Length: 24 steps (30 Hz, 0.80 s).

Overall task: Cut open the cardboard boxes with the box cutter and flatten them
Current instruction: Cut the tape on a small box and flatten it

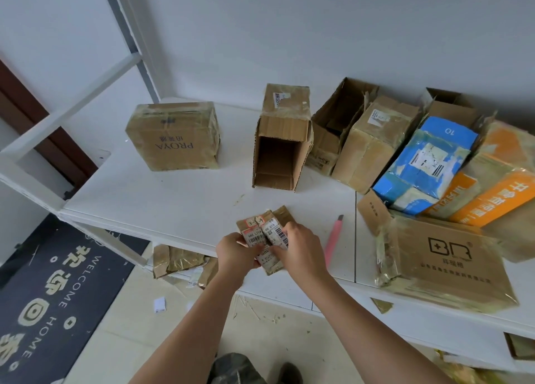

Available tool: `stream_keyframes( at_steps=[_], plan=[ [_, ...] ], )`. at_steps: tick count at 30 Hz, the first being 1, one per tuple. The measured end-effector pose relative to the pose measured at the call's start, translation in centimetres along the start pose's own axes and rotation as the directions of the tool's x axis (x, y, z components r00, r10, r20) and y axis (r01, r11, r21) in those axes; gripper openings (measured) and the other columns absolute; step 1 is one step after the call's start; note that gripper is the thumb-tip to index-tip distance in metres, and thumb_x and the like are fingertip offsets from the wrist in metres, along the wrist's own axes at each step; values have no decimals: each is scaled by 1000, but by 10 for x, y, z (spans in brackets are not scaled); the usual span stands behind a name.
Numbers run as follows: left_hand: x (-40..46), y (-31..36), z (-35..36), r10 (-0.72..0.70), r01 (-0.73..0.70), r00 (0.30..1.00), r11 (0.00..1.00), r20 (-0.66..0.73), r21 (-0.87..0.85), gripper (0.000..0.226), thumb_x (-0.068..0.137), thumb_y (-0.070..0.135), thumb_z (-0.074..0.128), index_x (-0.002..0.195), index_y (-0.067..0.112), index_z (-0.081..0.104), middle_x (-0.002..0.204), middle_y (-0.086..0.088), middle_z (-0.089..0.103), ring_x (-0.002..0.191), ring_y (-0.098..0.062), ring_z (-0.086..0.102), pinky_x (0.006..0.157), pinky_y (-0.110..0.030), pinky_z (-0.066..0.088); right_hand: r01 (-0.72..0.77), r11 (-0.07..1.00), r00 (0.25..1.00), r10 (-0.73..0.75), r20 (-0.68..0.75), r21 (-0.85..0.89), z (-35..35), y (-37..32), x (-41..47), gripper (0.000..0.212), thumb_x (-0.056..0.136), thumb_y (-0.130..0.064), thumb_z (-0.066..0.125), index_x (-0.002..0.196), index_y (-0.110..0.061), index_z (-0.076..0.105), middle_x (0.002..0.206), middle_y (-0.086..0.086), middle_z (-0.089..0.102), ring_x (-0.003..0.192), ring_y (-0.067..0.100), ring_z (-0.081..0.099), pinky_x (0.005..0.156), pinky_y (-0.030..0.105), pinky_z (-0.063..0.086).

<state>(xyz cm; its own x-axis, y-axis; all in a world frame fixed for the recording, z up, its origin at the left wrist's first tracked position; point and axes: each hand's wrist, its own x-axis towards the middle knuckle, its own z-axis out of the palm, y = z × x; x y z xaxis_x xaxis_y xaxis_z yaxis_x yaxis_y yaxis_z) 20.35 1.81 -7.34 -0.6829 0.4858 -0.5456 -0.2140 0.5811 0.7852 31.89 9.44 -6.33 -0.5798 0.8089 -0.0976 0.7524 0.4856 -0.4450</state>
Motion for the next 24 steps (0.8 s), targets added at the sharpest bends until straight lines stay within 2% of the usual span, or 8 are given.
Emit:
stream_keyframes(
  at_steps=[5, 9, 11, 13, 17, 19, 22, 24],
  plan=[
    [1, -1, -1, 15, -15, 1000, 1000, 8, -5, 16, 81, 1, 77, 83, 2, 61, 84, -12, 71, 60, -17, 72, 46, -25, 55, 3, 996, 1000, -1, 17, -86, 0, -5, 4, 30, 91, -35, 66, 106, -10, 57, 110, 7, 66, 97, 26, 66, 73, 30, 48],
    [1, 0, -2, 14, -15, 1000, 1000, 23, 12, 17, 81, 3, 78, 87, 1, 61, 85, -13, 72, 63, -22, 73, 53, -31, 60, 16, 996, 1000, -15, 14, -84, 0, -3, 5, 28, 91, -36, 64, 100, -10, 58, 105, 8, 68, 92, 27, 67, 70, 30, 48],
    [0, 0, -2, 32, -32, 999, 999, 17, 29, 18, 81, 4, 78, 88, 1, 62, 85, -12, 72, 62, -20, 73, 50, -28, 58, 16, 998, 1000, -15, 16, -66, 0, -1, 5, 28, 90, -36, 65, 98, -10, 59, 103, 8, 69, 90, 27, 68, 70, 30, 48],
    [-2, 3, -1, 83, -83, 997, 993, -3, 82, 15, 82, 5, 77, 87, 5, 63, 84, -11, 71, 59, -17, 71, 44, -21, 52, 8, 999, 1000, -8, 13, -36, 0, 2, 4, 28, 89, -36, 66, 98, -10, 59, 101, 7, 70, 88, 25, 67, 69, 29, 47],
    [-8, 13, 0, 267, -252, 963, 942, -39, 221, 14, 84, 8, 74, 84, 12, 61, 72, -6, 67, 59, -17, 66, 46, -22, 50, -15, 993, 999, 21, -47, 121, 0, 6, -1, 42, 86, -46, 71, 104, -9, 61, 102, 3, 71, 89, 20, 68, 70, 29, 55],
    [-12, 19, 0, 357, -333, 933, 906, -49, 263, 16, 85, 10, 73, 83, 17, 59, 66, 2, 60, 55, -7, 58, 40, -11, 40, -34, 988, 994, 50, -102, 153, -2, 6, -5, 49, 82, -51, 73, 105, -11, 58, 99, 0, 70, 88, 19, 68, 65, 27, 54],
    [-17, 24, 1, 442, -414, 897, 859, -26, 301, 15, 87, 12, 72, 91, 21, 60, 70, 9, 57, 59, -3, 53, 44, -5, 39, -69, 973, 985, 102, -142, 220, -4, 5, -7, 41, 83, -42, 76, 102, -12, 54, 100, 1, 71, 88, 20, 69, 66, 30, 56],
    [-18, 24, 1, 460, -434, 888, 849, -18, 302, 14, 87, 12, 72, 93, 20, 62, 71, 10, 58, 61, -4, 54, 46, -4, 39, -72, 959, 985, 112, -131, 274, -4, 6, -8, 36, 83, -34, 77, 100, -12, 55, 99, 2, 72, 87, 20, 70, 65, 27, 56]
  ],
)
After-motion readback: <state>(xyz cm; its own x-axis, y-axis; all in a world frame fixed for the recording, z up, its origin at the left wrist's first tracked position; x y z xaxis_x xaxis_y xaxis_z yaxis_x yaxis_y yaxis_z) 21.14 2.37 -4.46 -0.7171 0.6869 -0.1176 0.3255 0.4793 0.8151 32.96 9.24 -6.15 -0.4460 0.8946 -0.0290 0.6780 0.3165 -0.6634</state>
